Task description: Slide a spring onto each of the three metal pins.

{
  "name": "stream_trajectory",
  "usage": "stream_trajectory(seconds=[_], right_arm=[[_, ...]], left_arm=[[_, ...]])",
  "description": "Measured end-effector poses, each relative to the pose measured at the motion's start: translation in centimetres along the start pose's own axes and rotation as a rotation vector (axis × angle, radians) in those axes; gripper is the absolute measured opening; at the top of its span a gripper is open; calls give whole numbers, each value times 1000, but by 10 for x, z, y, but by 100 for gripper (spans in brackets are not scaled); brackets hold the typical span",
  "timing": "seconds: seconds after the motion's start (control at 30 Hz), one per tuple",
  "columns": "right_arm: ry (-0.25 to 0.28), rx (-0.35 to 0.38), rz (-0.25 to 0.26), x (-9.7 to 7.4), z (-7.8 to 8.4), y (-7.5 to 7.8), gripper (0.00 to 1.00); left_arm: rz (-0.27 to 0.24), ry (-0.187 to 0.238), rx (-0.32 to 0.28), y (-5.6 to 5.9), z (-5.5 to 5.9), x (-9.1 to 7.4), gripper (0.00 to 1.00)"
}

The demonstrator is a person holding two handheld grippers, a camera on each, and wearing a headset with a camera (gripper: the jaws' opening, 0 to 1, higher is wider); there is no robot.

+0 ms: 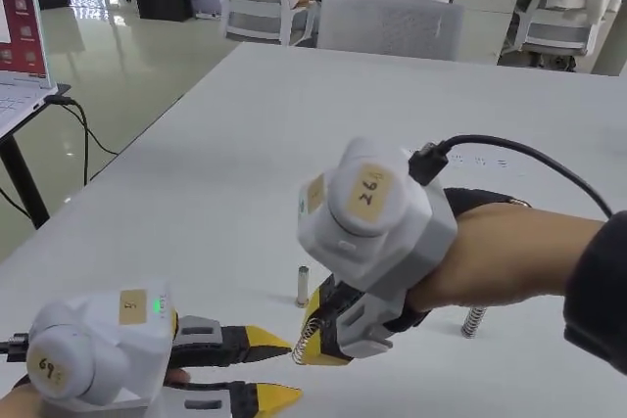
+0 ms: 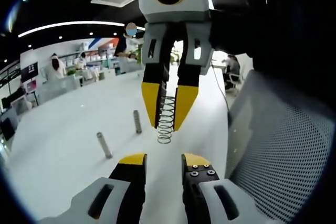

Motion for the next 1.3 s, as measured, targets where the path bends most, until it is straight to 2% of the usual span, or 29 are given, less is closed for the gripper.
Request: stream_trajectory(seconds=[0.23,0.8,0.97,1.3], right_arm=[[-4,6,10,-3,3,3,9],[-10,19,39,-12,8,16,9],[-6,23,52,-16,9,22,9],[-8,39,96,-30,11,45,9]], left_arm=[[-23,-9,-31,-5,7,-3,28],[-77,-5,-72,-15,14,-9,49],[-93,-7,-79,-18,17,-10,56],[-121,-8,-91,-23,18,-11,68]])
Point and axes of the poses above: the centre of the closed fingertips' face, and the gripper's own axes: x roughly forward along the fingers, y roughly to its right, z roughly out of its underside, the point moved 2 cm from there along -x, roughly backward along the fingers, and after that the axes turned 5 degrees about -y, right-handed, at the moved point
